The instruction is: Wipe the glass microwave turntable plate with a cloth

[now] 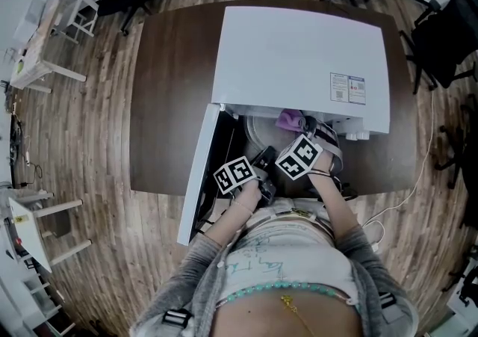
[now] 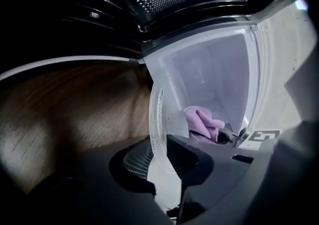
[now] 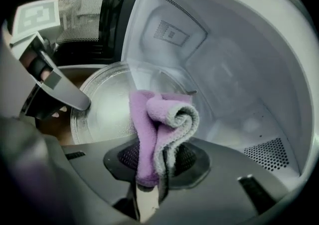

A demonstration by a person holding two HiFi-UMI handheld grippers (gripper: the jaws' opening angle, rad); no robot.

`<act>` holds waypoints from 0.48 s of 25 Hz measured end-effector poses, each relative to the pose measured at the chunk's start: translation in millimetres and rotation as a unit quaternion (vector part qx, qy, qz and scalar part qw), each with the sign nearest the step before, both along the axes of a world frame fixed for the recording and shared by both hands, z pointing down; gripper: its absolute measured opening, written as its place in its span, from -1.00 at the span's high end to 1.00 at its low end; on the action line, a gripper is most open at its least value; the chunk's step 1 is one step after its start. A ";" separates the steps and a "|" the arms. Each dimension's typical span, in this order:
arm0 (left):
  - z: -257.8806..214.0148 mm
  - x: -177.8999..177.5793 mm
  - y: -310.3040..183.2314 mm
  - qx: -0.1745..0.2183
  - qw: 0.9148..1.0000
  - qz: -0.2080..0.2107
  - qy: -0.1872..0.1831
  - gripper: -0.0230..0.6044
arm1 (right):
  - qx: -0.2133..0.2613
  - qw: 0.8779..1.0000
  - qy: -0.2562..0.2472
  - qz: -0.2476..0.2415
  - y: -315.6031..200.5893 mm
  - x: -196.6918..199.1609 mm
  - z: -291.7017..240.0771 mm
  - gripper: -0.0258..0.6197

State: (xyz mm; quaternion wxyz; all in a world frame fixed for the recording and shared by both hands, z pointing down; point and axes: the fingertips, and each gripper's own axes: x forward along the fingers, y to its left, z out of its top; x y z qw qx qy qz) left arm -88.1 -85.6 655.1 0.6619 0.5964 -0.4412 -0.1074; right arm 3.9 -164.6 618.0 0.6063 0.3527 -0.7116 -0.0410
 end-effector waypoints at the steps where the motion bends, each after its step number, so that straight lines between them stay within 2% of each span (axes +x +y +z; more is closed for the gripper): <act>1: 0.2 0.2 0.3 -0.001 1.000 0.001 0.000 0.65 | 0.006 1.000 0.015 -0.006 -2.4 0.6 0.7 0.56; 5: 1.1 0.3 0.1 -0.002 1.000 0.007 0.000 0.65 | 0.017 0.998 0.055 -0.030 -6.7 -0.4 5.8 0.56; 12: 3.7 0.6 -0.8 -0.009 1.000 0.016 -0.009 0.64 | 0.017 0.996 0.069 -0.046 -5.0 -1.7 6.5 0.56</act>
